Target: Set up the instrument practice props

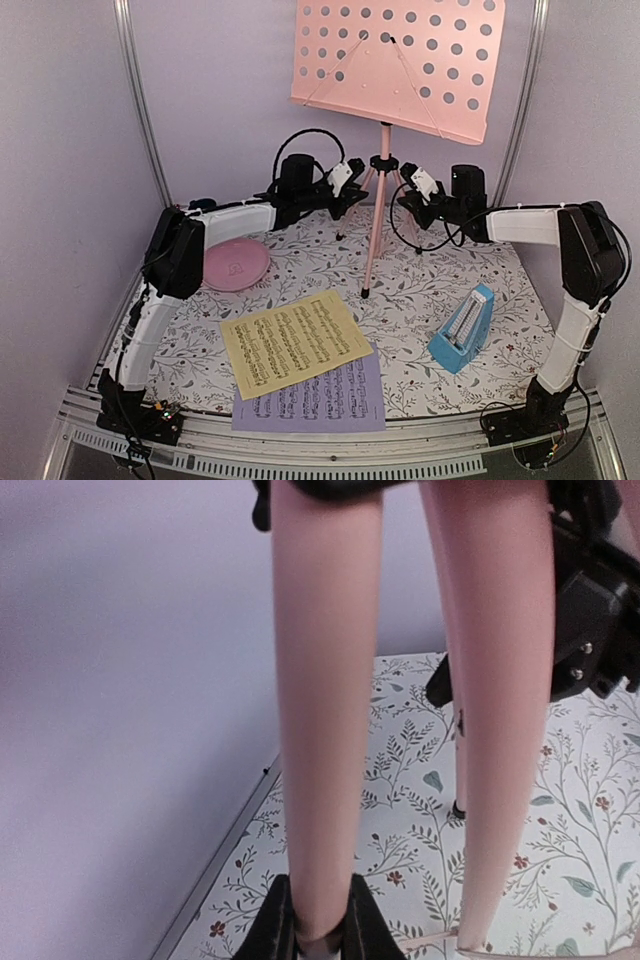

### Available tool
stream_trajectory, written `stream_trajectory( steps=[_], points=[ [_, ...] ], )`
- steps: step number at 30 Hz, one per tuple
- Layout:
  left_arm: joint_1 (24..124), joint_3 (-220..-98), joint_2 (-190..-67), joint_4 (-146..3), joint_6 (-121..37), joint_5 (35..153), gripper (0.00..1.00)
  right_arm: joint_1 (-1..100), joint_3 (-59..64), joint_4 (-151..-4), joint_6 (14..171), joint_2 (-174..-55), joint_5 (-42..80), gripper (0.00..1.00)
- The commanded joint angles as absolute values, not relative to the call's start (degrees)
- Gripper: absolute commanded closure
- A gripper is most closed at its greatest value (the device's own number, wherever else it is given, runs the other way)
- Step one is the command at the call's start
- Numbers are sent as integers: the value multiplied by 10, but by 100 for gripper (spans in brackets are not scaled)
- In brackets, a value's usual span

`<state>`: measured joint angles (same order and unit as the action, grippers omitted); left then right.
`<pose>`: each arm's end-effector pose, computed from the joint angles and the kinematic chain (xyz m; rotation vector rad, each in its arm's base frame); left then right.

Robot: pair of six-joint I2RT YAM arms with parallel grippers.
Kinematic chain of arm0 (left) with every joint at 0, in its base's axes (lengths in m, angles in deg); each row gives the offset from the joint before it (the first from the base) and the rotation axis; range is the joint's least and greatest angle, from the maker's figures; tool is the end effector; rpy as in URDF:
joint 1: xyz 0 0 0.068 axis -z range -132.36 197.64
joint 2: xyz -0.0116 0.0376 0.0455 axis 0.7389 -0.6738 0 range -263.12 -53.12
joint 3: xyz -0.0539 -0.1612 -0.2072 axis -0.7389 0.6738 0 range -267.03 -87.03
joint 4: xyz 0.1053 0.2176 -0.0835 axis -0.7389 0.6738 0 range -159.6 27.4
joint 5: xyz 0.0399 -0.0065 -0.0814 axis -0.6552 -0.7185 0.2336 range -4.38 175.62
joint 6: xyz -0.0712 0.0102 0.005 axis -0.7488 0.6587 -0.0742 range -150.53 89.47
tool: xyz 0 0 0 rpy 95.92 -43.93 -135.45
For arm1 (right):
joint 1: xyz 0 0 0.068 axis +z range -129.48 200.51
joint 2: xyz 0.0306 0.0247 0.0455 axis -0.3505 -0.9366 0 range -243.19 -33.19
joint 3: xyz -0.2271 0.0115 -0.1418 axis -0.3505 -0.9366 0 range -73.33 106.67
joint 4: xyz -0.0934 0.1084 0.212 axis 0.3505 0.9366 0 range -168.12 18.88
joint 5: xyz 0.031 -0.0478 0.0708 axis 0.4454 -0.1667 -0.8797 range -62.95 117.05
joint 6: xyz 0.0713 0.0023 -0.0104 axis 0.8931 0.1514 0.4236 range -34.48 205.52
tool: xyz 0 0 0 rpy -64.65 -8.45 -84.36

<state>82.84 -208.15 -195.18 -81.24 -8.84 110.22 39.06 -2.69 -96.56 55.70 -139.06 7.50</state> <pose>0.4722 -0.3634 0.2227 1.0994 1.3603 -0.5442 0.4157 0.1604 0.2362 -0.9662 1.5780 0.1809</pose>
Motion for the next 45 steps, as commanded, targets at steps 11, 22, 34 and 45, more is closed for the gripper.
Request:
stream_trajectory(
  steps=[11,22,34,45],
  points=[
    [761,-2131,-1956,-841,-123,1030,93,357,-16,-969,555,-1393,92,100],
    [796,-1758,-1733,-976,-252,1041,46,394,-11,-959,577,-1398,100,100],
    [900,-1580,-1726,-1105,-339,1005,33,401,-35,-965,596,-1370,106,100],
    [927,-1637,-1822,-1117,-365,1009,34,408,-35,-966,602,-1366,114,100]
  ],
)
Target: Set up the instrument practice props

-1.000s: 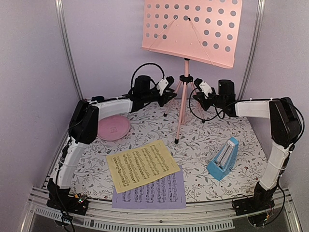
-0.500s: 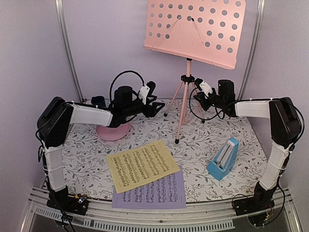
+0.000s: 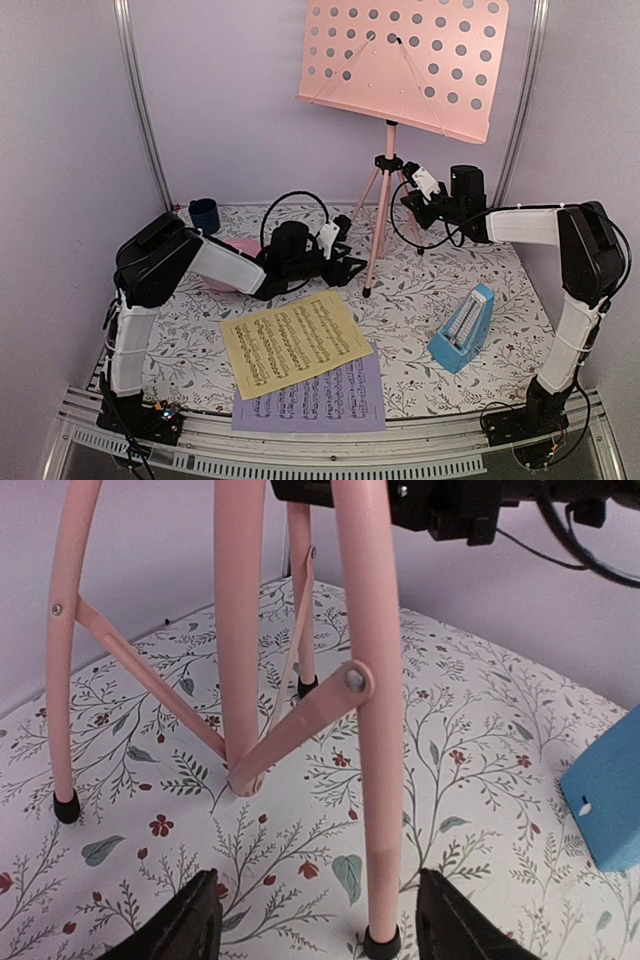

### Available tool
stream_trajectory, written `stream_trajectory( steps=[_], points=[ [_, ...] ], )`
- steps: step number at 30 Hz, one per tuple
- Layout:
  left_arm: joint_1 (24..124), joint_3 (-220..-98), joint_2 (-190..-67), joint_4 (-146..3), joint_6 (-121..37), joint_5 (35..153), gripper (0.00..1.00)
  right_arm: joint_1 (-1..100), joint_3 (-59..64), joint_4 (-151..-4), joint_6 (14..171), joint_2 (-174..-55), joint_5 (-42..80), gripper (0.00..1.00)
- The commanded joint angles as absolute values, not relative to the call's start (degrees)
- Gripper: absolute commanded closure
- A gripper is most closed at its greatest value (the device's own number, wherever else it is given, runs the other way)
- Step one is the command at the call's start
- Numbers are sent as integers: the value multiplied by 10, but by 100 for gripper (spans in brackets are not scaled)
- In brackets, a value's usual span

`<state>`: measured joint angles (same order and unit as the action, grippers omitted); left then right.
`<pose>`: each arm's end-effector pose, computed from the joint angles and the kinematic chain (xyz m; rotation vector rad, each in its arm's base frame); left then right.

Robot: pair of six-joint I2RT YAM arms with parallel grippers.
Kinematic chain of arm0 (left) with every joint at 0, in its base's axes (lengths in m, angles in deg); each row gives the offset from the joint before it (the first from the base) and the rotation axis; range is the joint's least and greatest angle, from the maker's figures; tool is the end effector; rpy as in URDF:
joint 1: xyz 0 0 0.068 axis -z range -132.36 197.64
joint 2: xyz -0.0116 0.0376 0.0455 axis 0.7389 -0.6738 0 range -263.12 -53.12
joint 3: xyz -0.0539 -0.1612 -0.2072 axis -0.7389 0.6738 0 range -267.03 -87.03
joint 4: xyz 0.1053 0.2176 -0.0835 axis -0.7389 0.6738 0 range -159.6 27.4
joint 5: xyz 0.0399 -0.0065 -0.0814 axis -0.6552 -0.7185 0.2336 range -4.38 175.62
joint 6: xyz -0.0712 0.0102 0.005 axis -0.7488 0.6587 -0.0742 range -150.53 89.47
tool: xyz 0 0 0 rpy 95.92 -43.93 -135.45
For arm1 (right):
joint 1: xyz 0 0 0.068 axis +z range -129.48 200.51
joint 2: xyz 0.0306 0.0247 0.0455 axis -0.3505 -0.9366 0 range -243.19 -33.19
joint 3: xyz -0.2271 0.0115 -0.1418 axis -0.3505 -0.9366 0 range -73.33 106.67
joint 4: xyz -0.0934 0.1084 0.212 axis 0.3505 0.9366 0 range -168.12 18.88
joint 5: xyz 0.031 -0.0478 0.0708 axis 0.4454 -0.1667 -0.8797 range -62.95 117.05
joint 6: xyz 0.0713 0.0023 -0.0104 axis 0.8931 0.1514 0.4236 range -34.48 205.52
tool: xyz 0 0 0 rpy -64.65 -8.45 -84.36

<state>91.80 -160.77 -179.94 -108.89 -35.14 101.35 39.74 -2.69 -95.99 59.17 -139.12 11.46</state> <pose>0.3433 -0.3559 0.1346 0.8256 1.6956 -0.8430 0.4160 0.1620 0.2342 -0.8916 1.6400 0.1692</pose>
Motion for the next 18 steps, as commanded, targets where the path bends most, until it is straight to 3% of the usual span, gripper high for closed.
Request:
stream_trajectory(
  steps=[1,12,18],
  points=[
    [928,-1645,-1829,-1117,-366,1011,35,408,-35,-966,602,-1366,114,100],
    [938,-1714,-1887,-1117,-388,1057,42,408,-35,-966,608,-1364,119,100],
    [939,-1722,-1885,-1096,-385,1054,69,409,-52,-965,607,-1363,128,100]
  ],
)
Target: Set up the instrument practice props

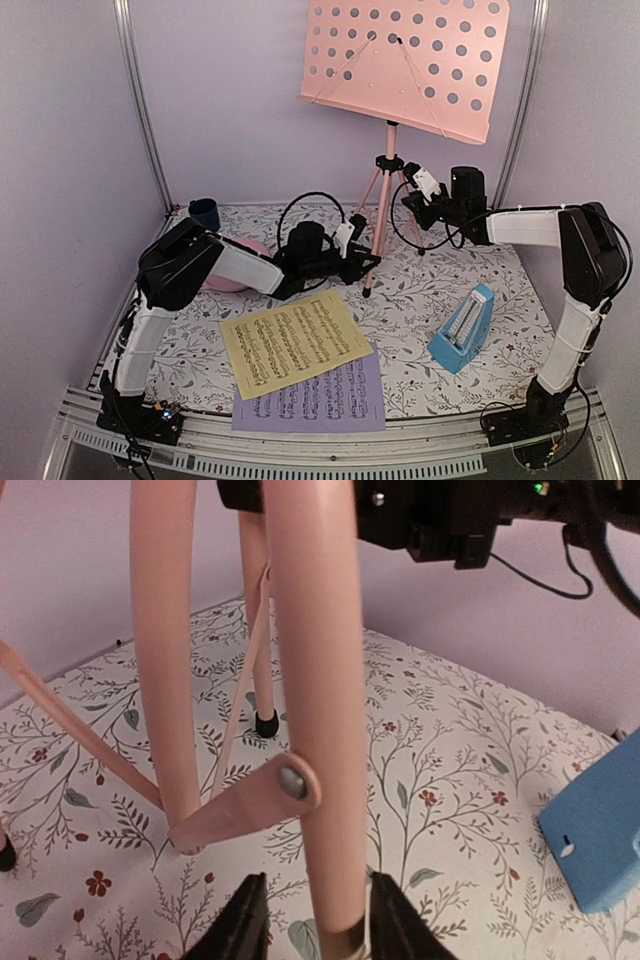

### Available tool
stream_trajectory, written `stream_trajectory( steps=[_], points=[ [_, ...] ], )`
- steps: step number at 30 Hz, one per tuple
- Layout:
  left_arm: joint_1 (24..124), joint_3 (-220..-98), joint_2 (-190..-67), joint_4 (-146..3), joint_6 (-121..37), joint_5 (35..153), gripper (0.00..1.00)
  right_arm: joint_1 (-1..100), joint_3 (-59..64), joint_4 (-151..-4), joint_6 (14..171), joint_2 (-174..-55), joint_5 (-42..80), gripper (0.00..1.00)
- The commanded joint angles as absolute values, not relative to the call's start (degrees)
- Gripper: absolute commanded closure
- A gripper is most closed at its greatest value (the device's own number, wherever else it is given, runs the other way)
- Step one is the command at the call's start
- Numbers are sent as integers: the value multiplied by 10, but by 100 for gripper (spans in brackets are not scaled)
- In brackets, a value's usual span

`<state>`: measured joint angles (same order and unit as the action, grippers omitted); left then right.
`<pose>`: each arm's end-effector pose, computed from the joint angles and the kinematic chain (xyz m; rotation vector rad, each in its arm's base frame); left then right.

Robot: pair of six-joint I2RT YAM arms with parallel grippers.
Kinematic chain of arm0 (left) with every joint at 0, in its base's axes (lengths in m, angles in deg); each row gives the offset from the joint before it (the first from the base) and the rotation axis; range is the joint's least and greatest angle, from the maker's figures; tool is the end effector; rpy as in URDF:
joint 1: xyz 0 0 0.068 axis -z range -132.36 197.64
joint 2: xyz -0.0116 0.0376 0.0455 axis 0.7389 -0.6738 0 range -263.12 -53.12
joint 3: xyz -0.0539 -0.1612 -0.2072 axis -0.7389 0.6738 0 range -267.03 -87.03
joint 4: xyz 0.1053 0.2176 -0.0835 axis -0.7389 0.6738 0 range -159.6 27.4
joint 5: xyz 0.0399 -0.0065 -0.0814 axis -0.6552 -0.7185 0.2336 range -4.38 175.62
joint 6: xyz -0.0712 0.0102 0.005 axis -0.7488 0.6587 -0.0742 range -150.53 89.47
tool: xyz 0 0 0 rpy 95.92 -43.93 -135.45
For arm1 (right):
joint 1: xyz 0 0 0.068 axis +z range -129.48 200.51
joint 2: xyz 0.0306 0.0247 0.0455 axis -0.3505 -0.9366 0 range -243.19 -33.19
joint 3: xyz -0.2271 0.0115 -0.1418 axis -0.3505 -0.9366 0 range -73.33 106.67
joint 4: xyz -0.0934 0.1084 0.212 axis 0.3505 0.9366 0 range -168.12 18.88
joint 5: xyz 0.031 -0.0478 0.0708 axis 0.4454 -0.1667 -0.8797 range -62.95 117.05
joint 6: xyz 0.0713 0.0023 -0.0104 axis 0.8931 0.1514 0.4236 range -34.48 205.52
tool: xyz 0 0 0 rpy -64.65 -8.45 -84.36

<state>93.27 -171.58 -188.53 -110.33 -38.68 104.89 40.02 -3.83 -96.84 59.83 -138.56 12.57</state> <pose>0.3566 -0.3926 0.1250 0.8312 1.6431 -0.9663 0.4128 0.1620 0.2330 -0.8735 1.6460 0.1616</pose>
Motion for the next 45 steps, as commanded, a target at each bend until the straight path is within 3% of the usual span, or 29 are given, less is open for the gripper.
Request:
stream_trajectory(
  steps=[1,10,23,43,45],
  points=[
    [938,-1715,-1878,-1092,-383,1050,73,408,-52,-965,605,-1362,132,100],
    [933,-1645,-1807,-1087,-368,1024,100,408,-68,-960,609,-1339,157,100],
    [943,-1538,-1757,-1135,-401,1003,100,407,-105,-951,602,-1327,202,100],
    [1005,-1607,-1762,-1062,-382,976,100,400,-56,-939,574,-1353,178,100],
    [1005,-1599,-1757,-1062,-368,985,93,398,-60,-944,570,-1352,162,100]
  ],
)
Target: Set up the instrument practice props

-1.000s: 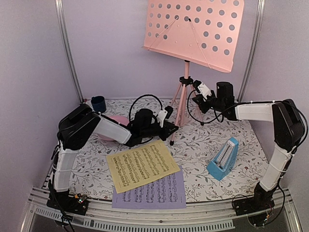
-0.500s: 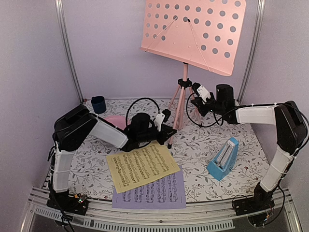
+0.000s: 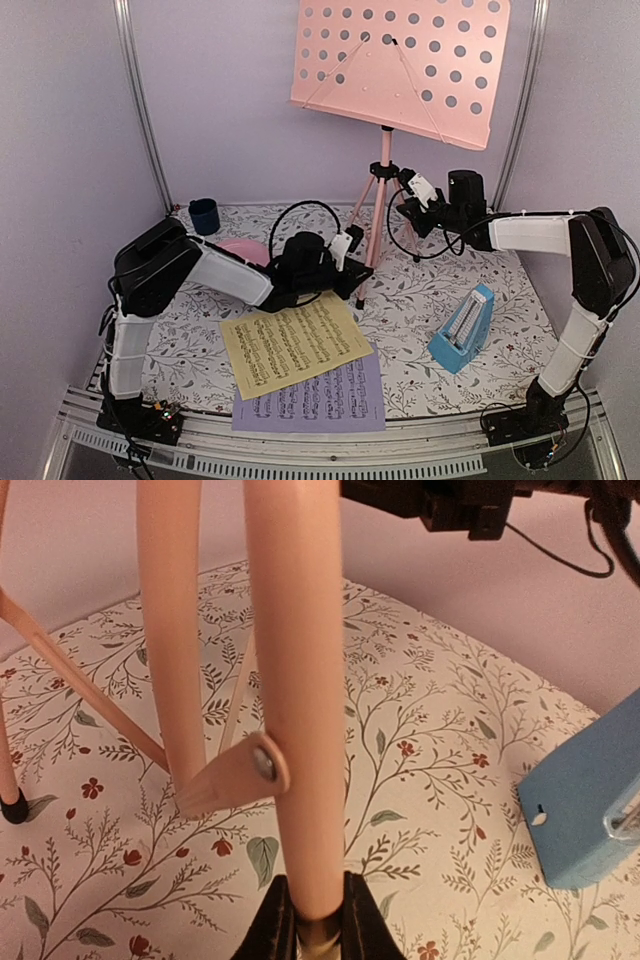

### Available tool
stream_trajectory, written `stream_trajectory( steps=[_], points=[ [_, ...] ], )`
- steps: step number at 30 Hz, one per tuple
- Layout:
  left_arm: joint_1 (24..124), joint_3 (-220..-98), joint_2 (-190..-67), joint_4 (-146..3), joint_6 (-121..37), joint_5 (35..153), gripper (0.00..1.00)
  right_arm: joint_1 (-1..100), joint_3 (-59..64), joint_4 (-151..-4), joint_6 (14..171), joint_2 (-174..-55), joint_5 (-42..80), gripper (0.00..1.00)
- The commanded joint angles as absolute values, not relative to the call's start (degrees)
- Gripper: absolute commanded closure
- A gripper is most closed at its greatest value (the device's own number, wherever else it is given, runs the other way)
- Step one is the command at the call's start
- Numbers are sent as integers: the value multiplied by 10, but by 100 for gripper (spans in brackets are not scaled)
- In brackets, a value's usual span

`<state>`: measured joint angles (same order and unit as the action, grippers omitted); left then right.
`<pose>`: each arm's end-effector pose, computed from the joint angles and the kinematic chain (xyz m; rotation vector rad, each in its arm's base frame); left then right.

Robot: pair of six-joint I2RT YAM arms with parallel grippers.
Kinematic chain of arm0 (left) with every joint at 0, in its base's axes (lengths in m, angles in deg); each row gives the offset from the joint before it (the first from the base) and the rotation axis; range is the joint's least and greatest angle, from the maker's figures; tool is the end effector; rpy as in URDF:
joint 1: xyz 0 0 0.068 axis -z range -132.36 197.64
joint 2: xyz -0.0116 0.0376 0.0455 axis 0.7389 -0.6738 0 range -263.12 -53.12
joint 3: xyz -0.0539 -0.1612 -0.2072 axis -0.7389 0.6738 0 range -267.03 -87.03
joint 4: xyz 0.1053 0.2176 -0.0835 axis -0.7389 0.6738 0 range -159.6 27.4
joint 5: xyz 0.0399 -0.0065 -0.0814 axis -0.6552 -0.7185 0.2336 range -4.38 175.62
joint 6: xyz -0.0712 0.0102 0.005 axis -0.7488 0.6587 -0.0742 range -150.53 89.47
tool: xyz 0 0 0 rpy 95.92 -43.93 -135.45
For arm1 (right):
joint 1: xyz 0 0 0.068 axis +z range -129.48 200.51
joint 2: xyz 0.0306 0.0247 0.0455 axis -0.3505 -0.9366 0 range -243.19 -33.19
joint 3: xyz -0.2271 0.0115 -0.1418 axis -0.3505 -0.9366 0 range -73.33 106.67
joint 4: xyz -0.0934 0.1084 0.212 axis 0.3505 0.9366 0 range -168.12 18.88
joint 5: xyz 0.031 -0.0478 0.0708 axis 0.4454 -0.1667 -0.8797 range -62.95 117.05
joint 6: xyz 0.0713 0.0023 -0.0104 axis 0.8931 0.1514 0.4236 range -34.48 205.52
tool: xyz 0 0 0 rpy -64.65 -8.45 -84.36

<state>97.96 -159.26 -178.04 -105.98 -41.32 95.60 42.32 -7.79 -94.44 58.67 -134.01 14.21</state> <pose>0.3037 -0.3823 0.1350 0.7779 1.7880 -0.8875 0.3880 0.1694 0.2359 -0.9169 1.6595 0.1532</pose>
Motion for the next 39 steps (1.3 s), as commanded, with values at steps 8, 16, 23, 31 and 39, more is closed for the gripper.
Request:
stream_trajectory(
  steps=[8,16,23,31,39],
  points=[
    [931,-1569,-1703,-1041,-301,1027,47,398,-86,-957,534,-1339,106,100],
    [850,-1650,-1747,-1006,-159,1039,40,398,-86,-966,519,-1341,94,100],
    [834,-1801,-1844,-943,-54,1043,41,398,-73,-966,519,-1352,94,100],
    [834,-1917,-1923,-892,-17,1070,42,398,-46,-962,512,-1370,95,100],
    [834,-1936,-1945,-908,-21,1034,62,398,-25,-961,509,-1381,84,100]
  ],
)
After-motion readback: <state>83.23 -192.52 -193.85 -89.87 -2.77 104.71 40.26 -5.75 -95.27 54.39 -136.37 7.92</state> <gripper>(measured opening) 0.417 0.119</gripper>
